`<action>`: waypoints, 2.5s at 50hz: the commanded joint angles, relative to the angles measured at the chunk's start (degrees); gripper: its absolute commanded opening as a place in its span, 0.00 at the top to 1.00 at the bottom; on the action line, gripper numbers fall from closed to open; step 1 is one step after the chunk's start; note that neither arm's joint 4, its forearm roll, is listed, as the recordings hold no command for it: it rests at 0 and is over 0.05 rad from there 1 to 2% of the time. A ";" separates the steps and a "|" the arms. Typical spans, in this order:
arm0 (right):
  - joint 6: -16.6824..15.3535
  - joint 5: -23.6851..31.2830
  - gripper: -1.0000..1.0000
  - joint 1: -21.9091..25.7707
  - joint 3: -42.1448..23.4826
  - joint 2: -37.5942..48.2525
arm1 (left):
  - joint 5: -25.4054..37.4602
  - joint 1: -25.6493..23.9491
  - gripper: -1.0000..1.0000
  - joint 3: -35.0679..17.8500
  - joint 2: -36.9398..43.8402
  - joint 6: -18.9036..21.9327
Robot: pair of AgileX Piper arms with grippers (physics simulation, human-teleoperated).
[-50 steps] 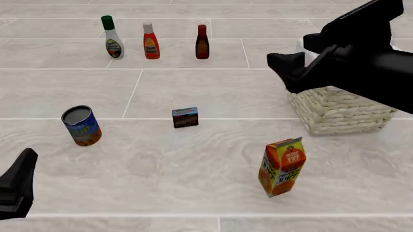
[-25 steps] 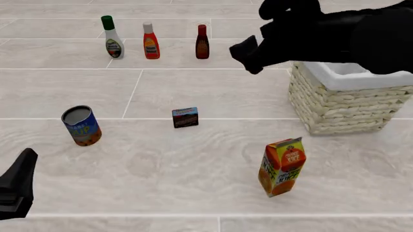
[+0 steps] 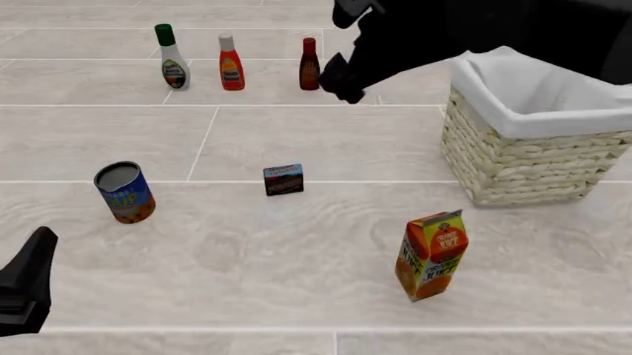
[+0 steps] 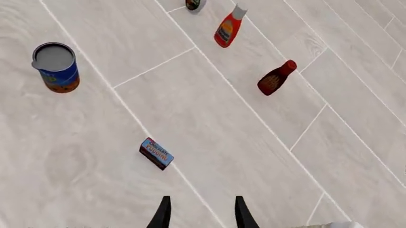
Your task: Pick the chocolate pudding and place it in the basket.
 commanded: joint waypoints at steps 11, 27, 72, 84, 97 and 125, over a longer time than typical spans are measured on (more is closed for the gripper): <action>-6.22 7.68 0.00 1.63 -10.04 9.44 | -0.13 0.05 0.00 0.16 -0.05 0.02; -9.32 9.46 0.00 2.98 -14.91 16.14 | -0.10 0.05 0.00 0.17 -0.05 0.01; -15.40 11.86 0.00 4.51 -22.99 28.88 | 0.39 0.05 0.00 -0.34 -0.05 0.01; -16.60 12.35 0.00 3.85 -25.81 32.38 | 0.18 0.04 0.00 -0.12 -0.02 0.01; -17.17 12.55 0.00 4.42 -27.55 34.83 | 0.21 0.03 0.00 -0.14 -0.03 0.00; -19.18 14.57 0.00 3.65 -32.93 40.97 | 0.20 0.03 0.00 -0.14 -0.03 0.00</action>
